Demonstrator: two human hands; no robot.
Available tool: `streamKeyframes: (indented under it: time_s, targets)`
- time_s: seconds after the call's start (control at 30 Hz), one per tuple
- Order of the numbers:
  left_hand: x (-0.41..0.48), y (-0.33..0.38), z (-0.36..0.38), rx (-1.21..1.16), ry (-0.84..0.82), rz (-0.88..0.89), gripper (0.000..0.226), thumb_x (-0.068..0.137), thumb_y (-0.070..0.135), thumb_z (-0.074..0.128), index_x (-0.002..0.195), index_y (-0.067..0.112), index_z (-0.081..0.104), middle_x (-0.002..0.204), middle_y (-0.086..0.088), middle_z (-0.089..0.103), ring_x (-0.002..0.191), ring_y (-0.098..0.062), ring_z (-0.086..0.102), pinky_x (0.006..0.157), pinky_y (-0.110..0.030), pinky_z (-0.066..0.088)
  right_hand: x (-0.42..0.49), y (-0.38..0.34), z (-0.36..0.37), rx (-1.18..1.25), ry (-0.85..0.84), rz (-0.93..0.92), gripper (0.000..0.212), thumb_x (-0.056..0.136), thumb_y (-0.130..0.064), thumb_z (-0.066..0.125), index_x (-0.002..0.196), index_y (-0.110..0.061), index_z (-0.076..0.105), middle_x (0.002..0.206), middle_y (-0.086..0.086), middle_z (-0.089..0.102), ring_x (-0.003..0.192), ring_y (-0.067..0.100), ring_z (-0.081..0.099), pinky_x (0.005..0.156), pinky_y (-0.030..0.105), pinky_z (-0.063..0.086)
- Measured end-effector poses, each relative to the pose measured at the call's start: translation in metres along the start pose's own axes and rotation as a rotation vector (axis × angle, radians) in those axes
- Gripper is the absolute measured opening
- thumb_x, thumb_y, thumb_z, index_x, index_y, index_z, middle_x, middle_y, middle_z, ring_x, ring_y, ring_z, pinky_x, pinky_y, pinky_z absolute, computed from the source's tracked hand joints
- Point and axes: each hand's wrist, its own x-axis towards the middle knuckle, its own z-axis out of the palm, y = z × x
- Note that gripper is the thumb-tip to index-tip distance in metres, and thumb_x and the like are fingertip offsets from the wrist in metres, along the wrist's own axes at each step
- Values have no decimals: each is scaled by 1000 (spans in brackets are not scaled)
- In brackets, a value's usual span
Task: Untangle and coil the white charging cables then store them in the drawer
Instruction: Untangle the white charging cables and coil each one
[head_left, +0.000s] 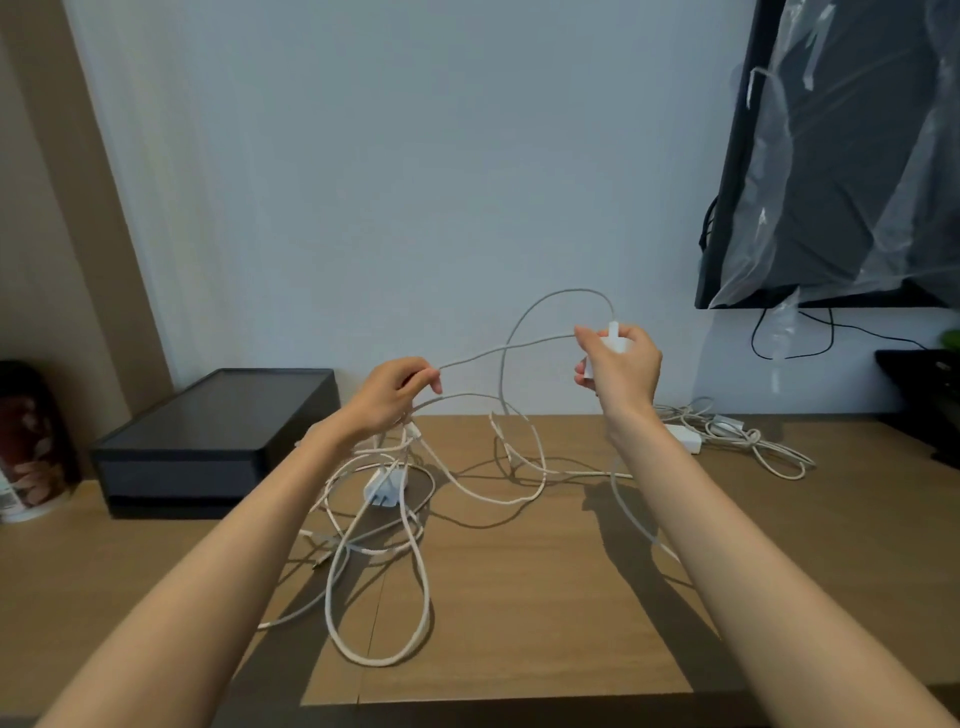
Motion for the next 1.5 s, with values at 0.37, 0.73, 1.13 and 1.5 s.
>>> streamKeyframes:
  time_s: [0.37,0.73,1.13,1.5]
  targets:
    - [12,5,-16,-50,213,46,25,96,19,52,79,9,67,64,1,61,55,2,56,59,-10,44,0,26,-9,-322,-74,20,17,81,-19,69,88,-16,55,85,3,65,58,15,64,61,32,55]
    - [29,55,-9,-171,287,189,15,89,12,64,97,3,72,77,-8,68,62,-15,66,60,-19,55,-15,-4,23,-335,-466,-191,19,81,-18,73,76,-16,54,78,0,65,53,8,62,49,20,49]
    - [6,17,7,147,43,116,11,94,18,55,94,10,63,84,0,64,62,-5,59,61,-12,44,-12,6,19,41,-110,-19,11,79,-11,74,77,-21,68,75,1,64,52,9,52,53,21,48]
    - [6,1,8,60,169,-25,14,94,22,56,98,11,63,93,-1,61,81,-14,58,73,-24,45,-14,29,16,14,-107,-15,11,80,-10,73,77,-20,68,75,1,65,56,10,54,54,22,48]
